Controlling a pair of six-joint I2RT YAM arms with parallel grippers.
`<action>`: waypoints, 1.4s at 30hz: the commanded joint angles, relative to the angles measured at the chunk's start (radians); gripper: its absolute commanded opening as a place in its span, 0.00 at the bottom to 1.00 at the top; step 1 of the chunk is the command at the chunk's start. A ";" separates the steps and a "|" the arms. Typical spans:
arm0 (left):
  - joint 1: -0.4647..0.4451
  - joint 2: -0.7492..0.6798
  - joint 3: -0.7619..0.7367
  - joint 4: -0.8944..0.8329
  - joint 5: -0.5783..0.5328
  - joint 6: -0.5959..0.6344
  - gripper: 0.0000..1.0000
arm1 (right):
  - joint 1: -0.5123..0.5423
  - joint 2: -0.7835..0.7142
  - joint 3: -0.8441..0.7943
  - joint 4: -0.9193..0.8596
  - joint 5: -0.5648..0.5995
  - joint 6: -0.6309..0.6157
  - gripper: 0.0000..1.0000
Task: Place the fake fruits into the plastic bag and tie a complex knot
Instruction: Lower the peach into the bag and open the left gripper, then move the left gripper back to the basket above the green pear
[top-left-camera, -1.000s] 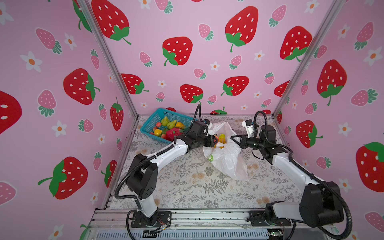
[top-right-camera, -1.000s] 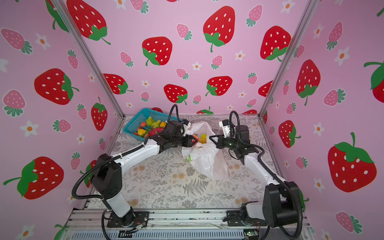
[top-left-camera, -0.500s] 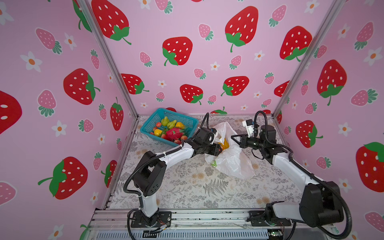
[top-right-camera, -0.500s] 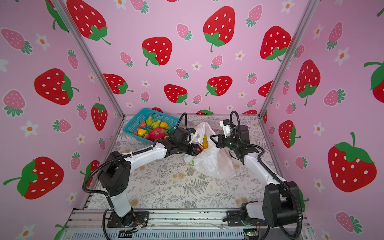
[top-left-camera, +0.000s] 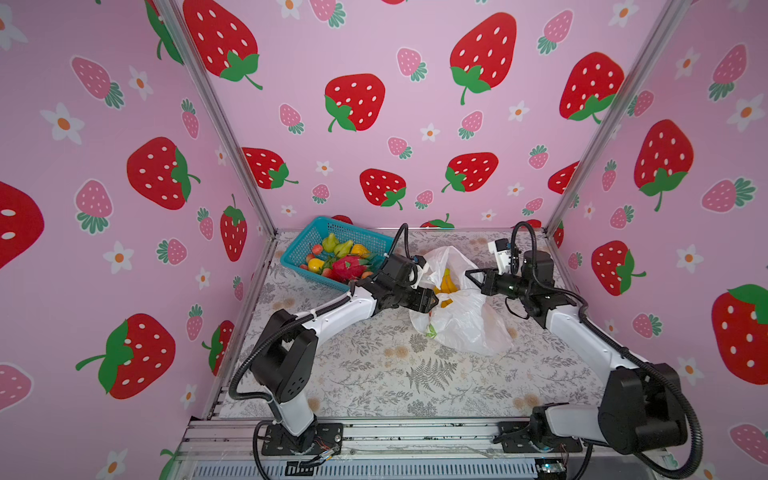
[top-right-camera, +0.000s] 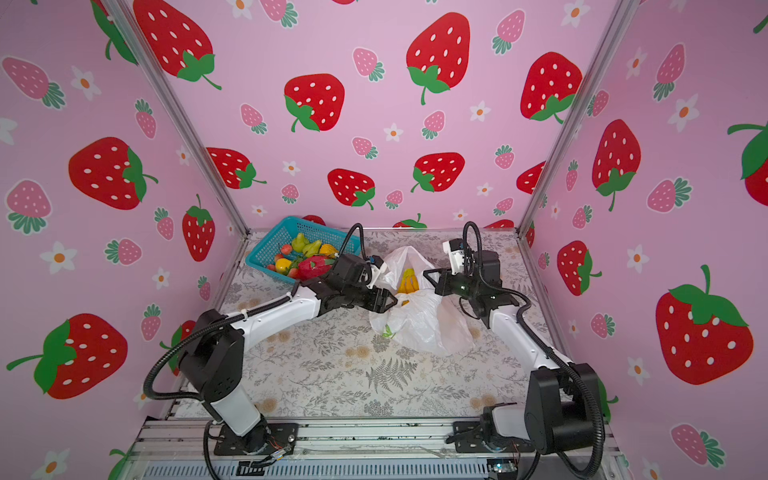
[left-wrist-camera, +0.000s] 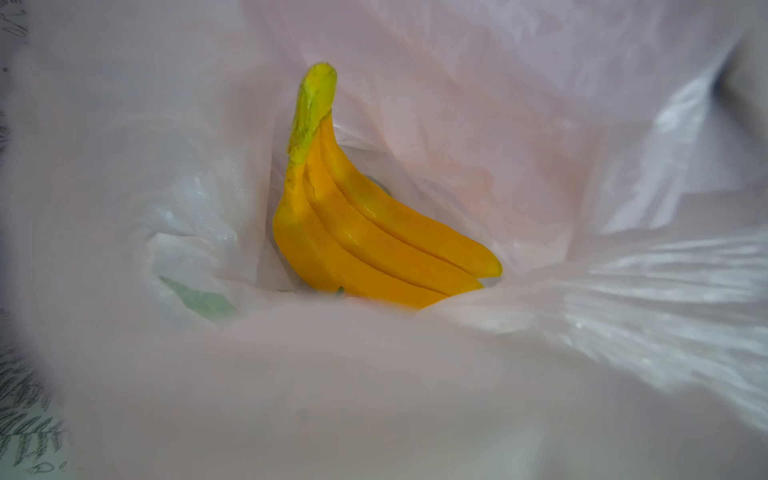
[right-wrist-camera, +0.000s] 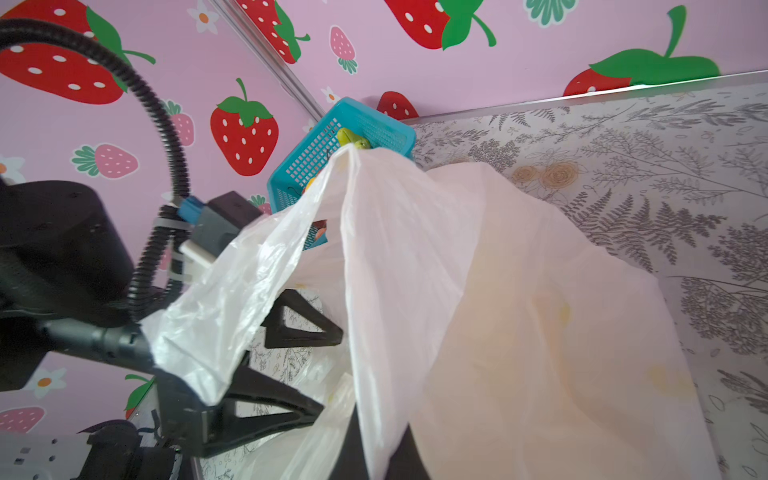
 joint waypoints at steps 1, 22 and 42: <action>0.027 -0.114 -0.052 -0.036 0.081 0.055 0.73 | -0.013 -0.031 -0.011 -0.006 0.065 -0.015 0.00; 0.512 -0.082 0.035 -0.019 -0.396 -0.004 0.77 | -0.015 -0.010 -0.024 0.035 0.094 -0.017 0.00; 0.635 0.853 1.206 -0.439 -0.422 0.197 0.60 | -0.017 0.055 0.002 0.022 0.082 -0.029 0.00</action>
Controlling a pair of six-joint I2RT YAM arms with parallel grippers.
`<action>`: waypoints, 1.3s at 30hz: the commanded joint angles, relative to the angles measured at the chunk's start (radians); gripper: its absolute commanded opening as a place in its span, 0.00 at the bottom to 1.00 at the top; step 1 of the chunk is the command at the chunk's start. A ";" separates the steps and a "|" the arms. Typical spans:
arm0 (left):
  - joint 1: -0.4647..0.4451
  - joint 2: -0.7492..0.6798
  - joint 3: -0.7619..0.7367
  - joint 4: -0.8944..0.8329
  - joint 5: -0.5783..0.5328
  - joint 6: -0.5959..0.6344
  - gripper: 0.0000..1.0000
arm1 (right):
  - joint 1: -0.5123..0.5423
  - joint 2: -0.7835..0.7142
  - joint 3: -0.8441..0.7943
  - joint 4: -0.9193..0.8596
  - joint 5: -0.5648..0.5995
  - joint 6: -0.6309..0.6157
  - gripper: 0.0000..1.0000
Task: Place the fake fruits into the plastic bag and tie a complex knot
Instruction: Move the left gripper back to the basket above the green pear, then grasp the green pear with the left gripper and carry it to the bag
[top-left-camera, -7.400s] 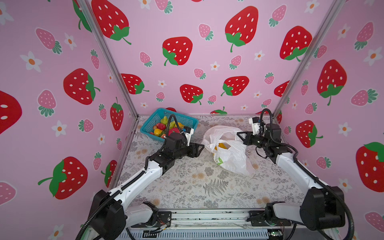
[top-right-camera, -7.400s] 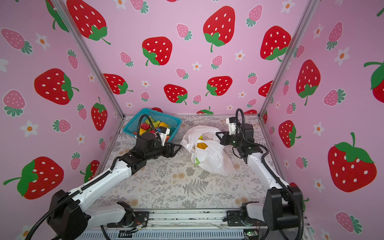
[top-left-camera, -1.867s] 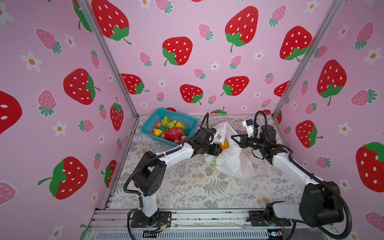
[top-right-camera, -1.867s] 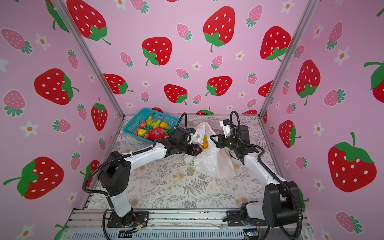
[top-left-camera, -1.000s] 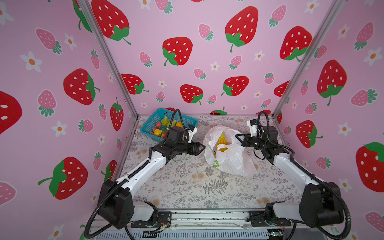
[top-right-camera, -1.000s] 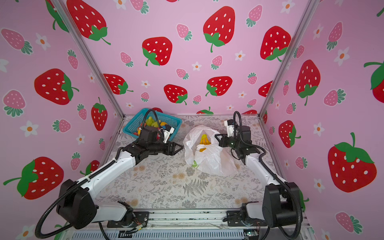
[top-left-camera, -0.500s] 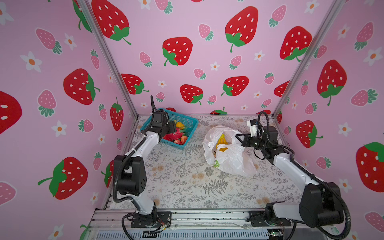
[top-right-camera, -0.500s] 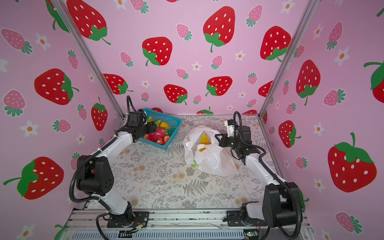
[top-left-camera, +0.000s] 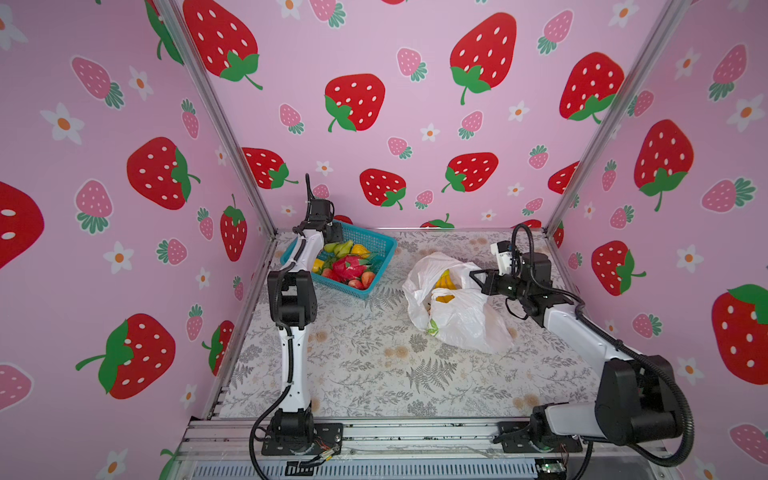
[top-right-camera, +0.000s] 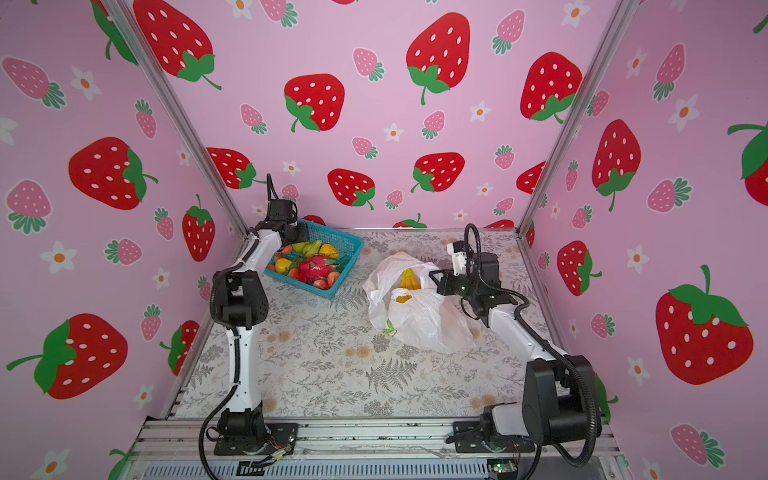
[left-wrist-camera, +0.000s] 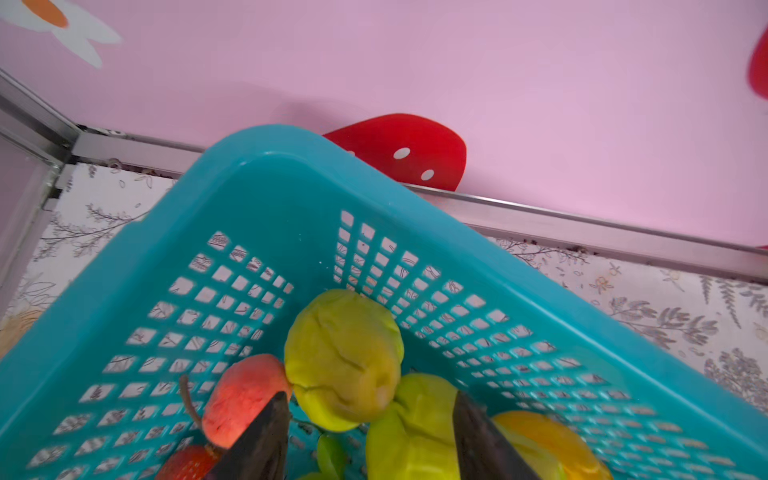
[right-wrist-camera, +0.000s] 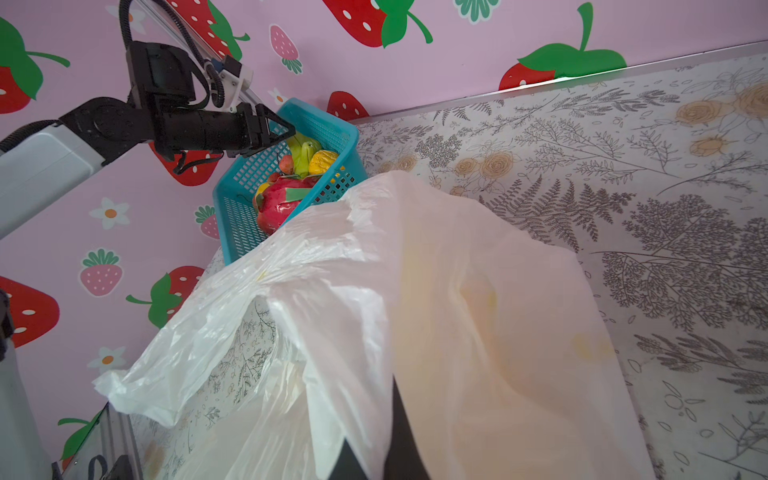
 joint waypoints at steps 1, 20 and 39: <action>0.004 0.061 0.129 -0.099 -0.018 0.056 0.58 | -0.006 0.016 0.020 0.006 -0.013 -0.013 0.00; 0.009 0.073 0.168 -0.071 -0.065 0.140 0.29 | -0.006 -0.017 0.004 -0.009 -0.026 -0.009 0.00; -0.126 -0.762 -0.668 0.164 -0.048 0.001 0.22 | -0.006 -0.077 -0.029 0.026 -0.028 0.013 0.00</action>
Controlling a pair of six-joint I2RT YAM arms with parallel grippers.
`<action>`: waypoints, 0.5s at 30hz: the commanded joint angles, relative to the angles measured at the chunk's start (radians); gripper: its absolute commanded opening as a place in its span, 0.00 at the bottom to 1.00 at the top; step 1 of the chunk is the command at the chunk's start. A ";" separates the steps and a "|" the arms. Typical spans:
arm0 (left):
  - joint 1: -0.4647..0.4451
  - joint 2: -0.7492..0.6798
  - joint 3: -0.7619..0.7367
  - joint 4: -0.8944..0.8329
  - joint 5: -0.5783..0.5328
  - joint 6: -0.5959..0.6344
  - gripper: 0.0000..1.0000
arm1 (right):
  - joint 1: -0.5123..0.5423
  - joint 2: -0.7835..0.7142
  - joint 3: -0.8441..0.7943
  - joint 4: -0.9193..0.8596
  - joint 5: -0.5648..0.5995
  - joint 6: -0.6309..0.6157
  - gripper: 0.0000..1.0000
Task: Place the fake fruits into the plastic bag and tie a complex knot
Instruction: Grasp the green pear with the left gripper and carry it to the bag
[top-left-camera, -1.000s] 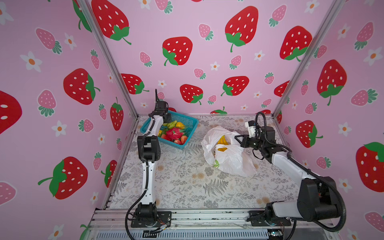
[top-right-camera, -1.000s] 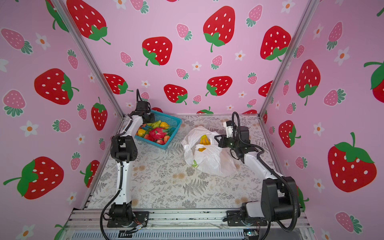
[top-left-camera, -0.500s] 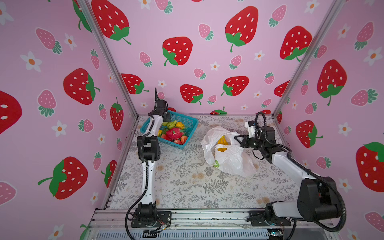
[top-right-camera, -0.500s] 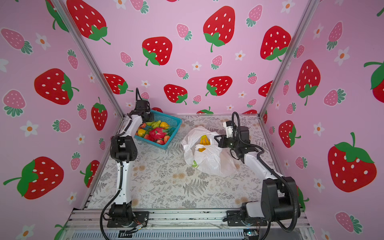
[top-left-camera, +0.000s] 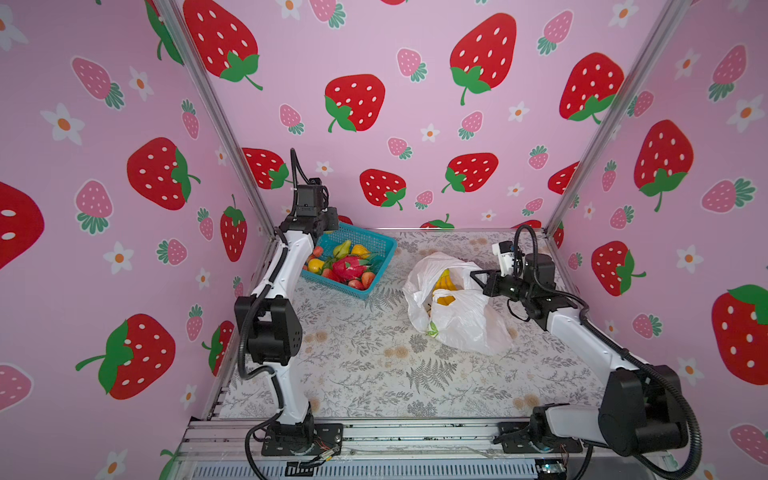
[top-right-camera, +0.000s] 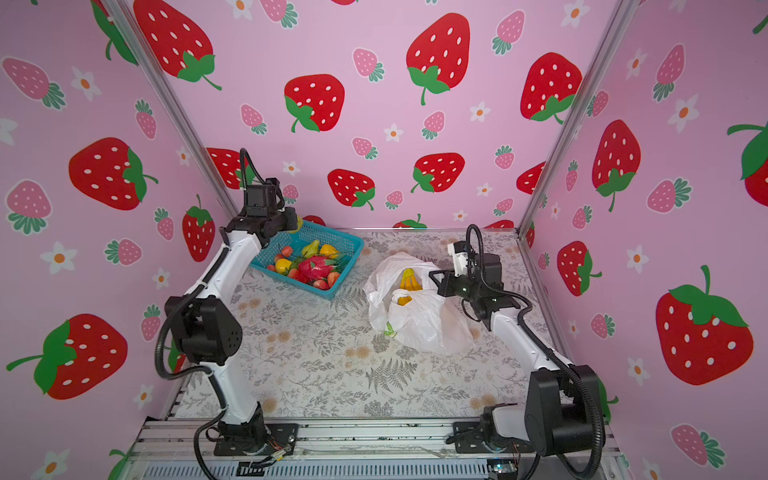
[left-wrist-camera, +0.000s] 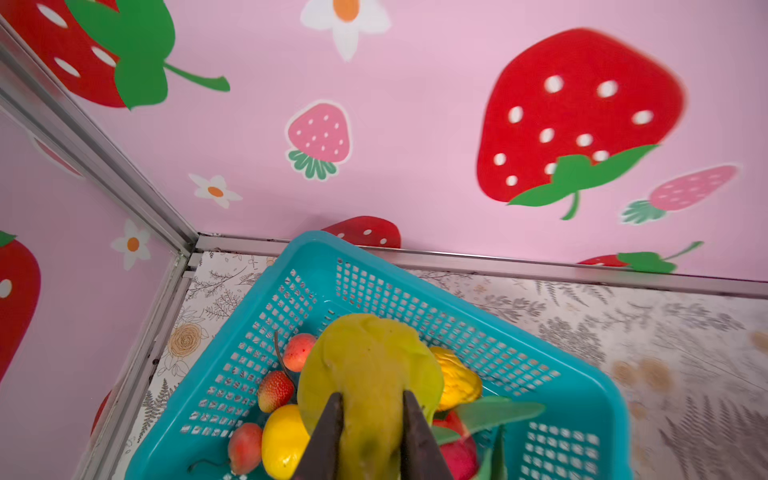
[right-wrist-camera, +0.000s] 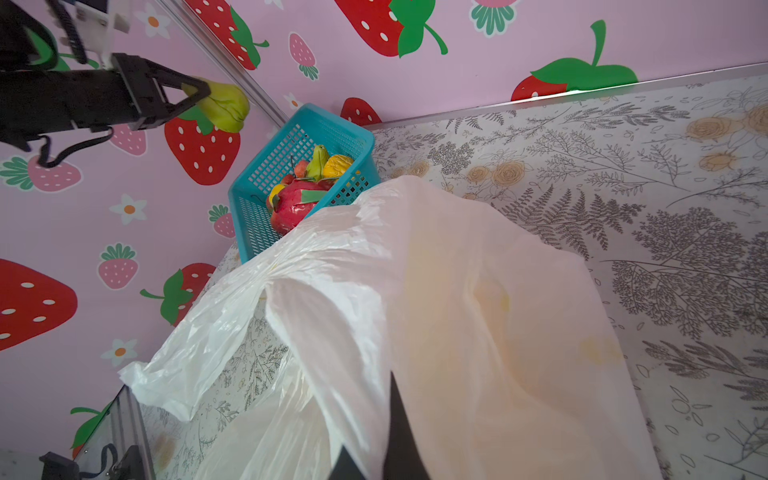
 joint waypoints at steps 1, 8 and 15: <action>-0.064 -0.172 -0.222 0.061 -0.002 -0.053 0.22 | -0.006 -0.026 -0.017 0.036 -0.005 0.016 0.00; -0.250 -0.537 -0.714 0.182 0.070 -0.169 0.22 | -0.007 -0.007 -0.002 0.044 -0.007 0.018 0.00; -0.412 -0.693 -0.918 0.178 0.156 -0.243 0.22 | -0.006 -0.004 0.000 0.049 -0.001 0.018 0.00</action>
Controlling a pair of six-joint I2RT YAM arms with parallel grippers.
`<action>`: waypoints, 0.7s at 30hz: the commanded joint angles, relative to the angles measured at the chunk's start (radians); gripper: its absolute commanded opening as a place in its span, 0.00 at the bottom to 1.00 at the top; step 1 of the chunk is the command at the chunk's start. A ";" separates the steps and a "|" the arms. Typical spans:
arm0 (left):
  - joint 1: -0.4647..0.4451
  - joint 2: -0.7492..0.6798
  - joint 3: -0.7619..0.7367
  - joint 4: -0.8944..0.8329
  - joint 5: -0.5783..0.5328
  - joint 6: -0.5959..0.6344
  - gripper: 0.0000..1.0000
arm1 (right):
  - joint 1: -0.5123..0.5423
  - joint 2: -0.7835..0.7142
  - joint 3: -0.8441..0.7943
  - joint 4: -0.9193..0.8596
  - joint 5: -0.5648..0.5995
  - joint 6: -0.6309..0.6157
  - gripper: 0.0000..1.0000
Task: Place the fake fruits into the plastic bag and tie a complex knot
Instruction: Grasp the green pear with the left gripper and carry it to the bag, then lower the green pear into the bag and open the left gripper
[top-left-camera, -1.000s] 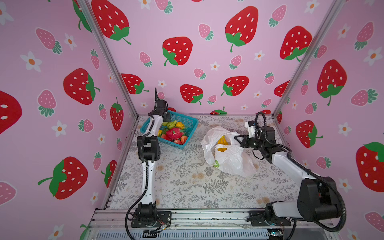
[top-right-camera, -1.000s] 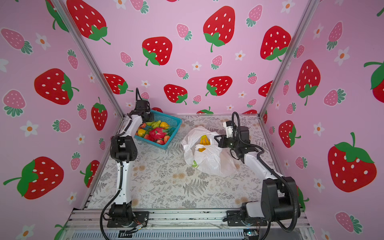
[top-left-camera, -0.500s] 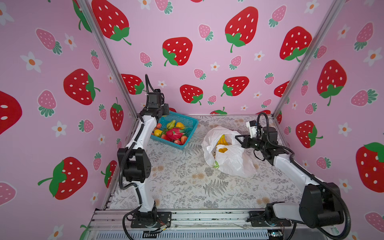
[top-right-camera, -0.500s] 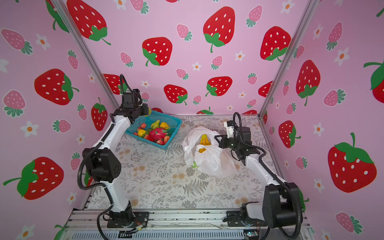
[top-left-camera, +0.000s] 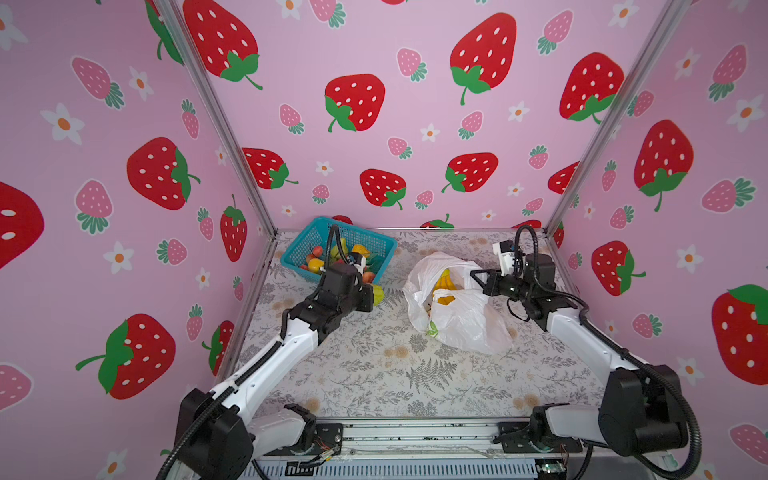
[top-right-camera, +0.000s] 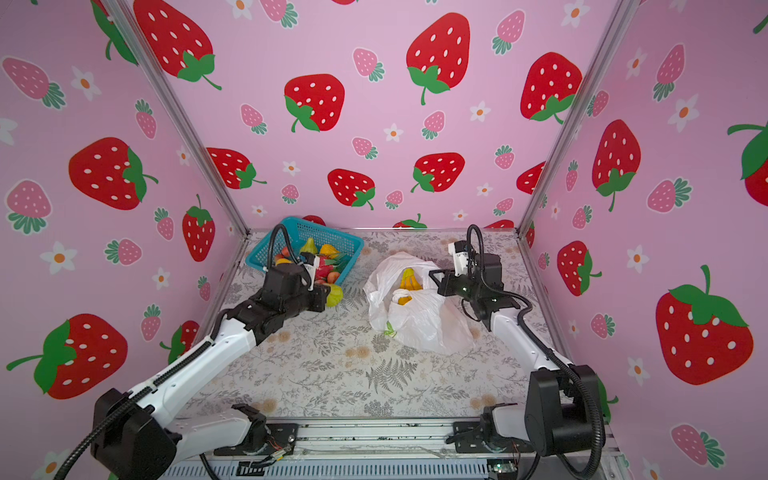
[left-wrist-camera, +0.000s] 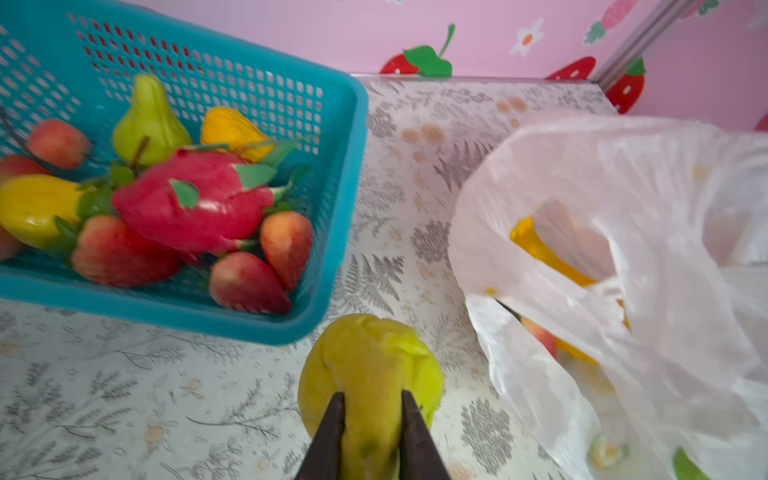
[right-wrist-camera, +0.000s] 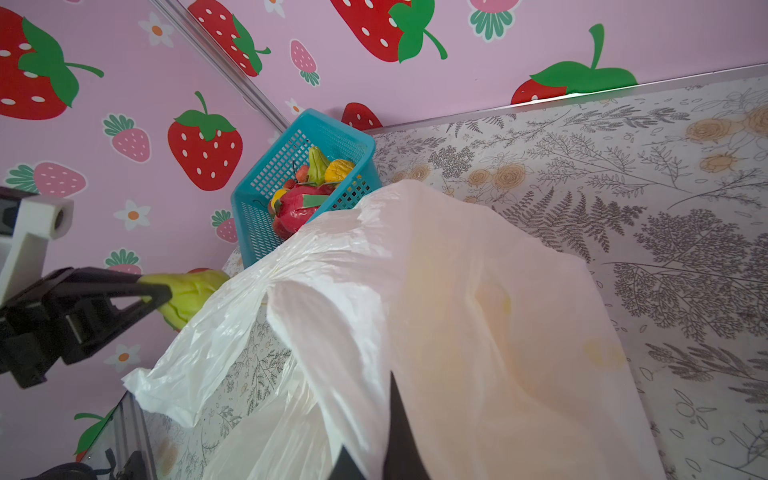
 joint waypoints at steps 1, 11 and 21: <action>-0.039 -0.019 -0.025 0.064 0.092 -0.071 0.22 | -0.006 -0.004 0.003 0.033 0.003 0.001 0.00; -0.105 0.191 0.108 0.261 0.358 -0.145 0.21 | -0.007 0.005 0.002 0.024 -0.033 0.006 0.00; -0.171 0.436 0.269 0.354 0.141 -0.201 0.21 | 0.003 0.021 0.003 0.038 -0.092 0.021 0.00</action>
